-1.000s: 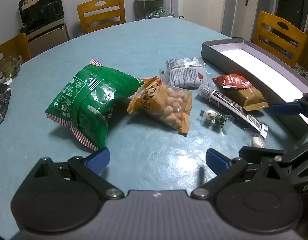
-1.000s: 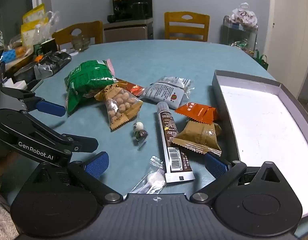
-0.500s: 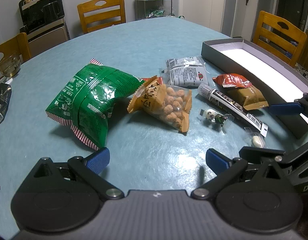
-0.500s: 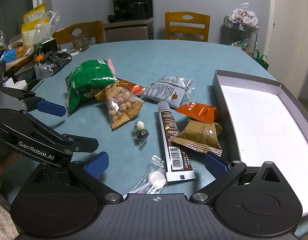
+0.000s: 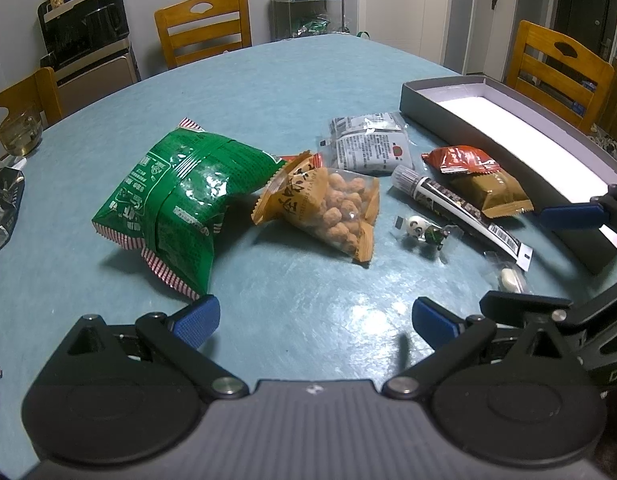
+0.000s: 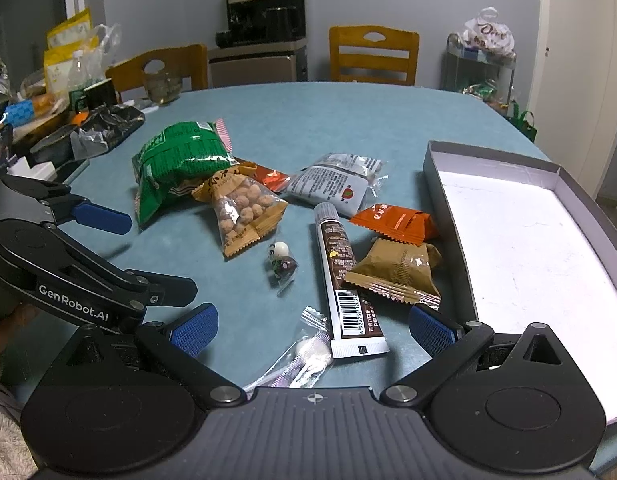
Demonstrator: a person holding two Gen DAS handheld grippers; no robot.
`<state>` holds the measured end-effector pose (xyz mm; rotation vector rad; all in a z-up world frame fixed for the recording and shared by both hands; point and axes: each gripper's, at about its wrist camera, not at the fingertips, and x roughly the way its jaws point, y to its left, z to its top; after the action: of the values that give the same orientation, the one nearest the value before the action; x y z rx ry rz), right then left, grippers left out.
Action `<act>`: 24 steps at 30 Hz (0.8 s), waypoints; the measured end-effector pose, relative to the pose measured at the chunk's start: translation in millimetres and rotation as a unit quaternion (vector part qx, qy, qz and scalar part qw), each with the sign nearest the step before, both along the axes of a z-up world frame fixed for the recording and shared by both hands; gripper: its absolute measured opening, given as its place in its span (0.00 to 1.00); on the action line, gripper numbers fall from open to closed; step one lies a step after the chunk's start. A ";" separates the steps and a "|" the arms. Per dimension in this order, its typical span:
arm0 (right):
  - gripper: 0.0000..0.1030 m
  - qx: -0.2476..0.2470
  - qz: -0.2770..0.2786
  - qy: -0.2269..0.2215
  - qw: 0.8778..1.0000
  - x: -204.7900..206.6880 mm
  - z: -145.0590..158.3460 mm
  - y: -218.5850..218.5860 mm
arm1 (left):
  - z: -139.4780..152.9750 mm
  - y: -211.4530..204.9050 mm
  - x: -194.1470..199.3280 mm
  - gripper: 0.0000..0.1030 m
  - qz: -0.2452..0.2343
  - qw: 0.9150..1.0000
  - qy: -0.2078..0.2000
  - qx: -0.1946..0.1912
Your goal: Organize snacks
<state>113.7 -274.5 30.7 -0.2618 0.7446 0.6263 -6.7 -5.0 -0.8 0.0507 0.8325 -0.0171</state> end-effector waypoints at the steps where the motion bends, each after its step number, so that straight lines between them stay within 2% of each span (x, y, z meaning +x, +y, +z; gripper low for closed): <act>1: 1.00 0.000 0.000 0.000 1.000 -0.3 0.5 -0.8 | -0.8 -0.8 0.7 1.00 0.000 1.000 0.000 0.000; 14: 1.00 0.027 -0.004 -0.028 0.999 -7.3 16.4 -16.4 | 7.6 -5.9 -6.5 1.00 -0.003 1.000 -0.008 0.005; 19: 1.00 0.029 0.018 -0.036 0.999 -13.5 24.4 -27.2 | 12.1 -11.6 -13.2 1.00 -0.015 1.000 -0.026 0.006; 24: 1.00 0.020 0.057 -0.029 0.998 -26.6 22.9 -38.9 | 16.3 -18.7 -21.1 1.00 -0.038 0.998 -0.037 -0.026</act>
<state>87.1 -313.3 53.6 -0.2858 0.6642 0.7372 -27.8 -23.7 15.5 0.0337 0.7562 -0.1085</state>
